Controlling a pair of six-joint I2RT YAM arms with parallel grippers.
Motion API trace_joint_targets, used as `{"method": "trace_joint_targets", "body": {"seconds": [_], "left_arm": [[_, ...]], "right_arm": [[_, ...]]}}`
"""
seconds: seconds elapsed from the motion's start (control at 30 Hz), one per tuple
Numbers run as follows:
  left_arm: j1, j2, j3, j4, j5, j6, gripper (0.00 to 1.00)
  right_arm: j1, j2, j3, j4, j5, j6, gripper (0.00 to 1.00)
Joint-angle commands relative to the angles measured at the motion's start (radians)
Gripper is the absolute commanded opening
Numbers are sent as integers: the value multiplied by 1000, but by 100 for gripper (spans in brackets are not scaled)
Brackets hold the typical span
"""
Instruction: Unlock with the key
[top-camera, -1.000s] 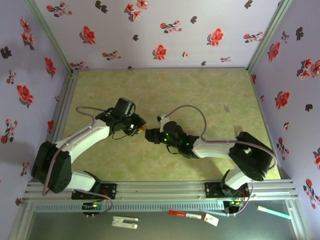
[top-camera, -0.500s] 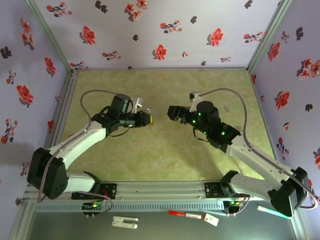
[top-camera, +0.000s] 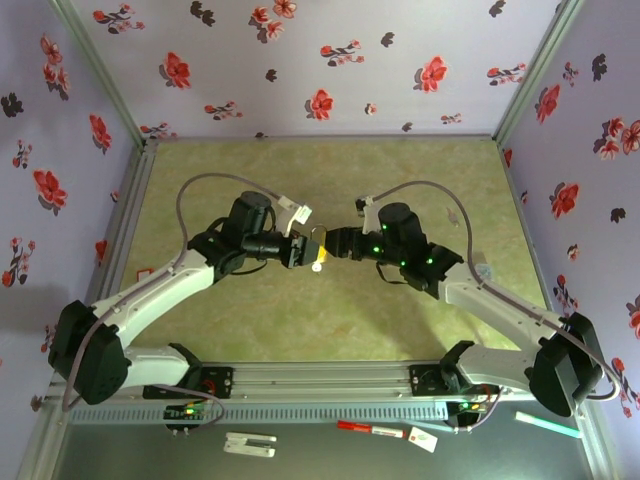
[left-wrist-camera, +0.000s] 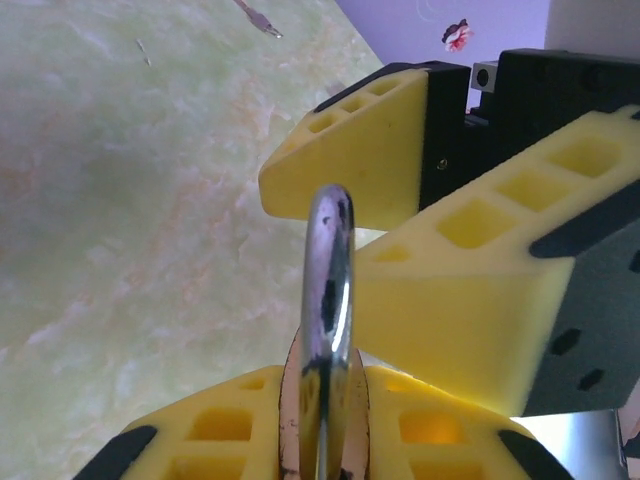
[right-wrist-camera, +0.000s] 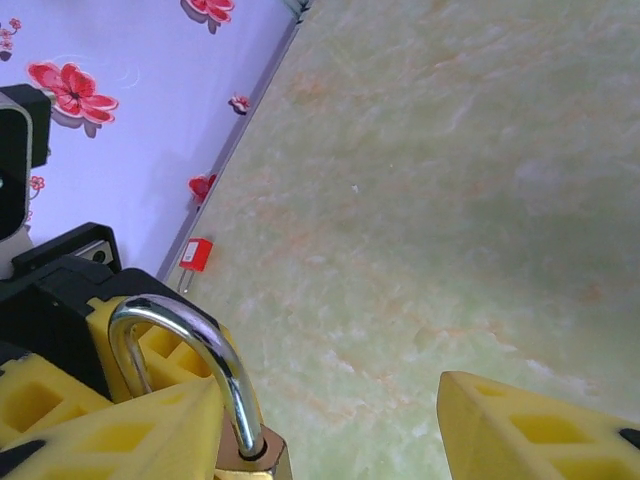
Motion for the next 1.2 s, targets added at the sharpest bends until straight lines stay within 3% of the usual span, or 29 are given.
{"method": "trace_joint_targets", "body": {"seconds": [0.0,0.37,0.6,0.73,1.03,1.07,1.13,1.17], "left_arm": [[-10,-29,47,62,50,32,0],[-41,-12,60,37,50,55,0],[-48,-10,54,31,50,67,0],[-51,-1,54,16,48,82,0],[-55,-7,47,-4,-32,98,0],[-53,-5,51,-12,-51,92,6],[-45,-3,66,-46,-84,74,56],[-39,-6,73,-60,-97,61,73]], "right_arm": [[-1,1,-18,90,-37,14,56],[-2,22,-20,125,-24,32,45],[-12,36,-23,128,-25,48,21],[-14,37,-18,129,-22,57,0],[-15,-7,-6,71,37,46,0],[-15,-13,-6,68,43,45,0],[-14,-23,-6,54,63,42,0],[-14,-28,-2,41,75,39,0]]}}
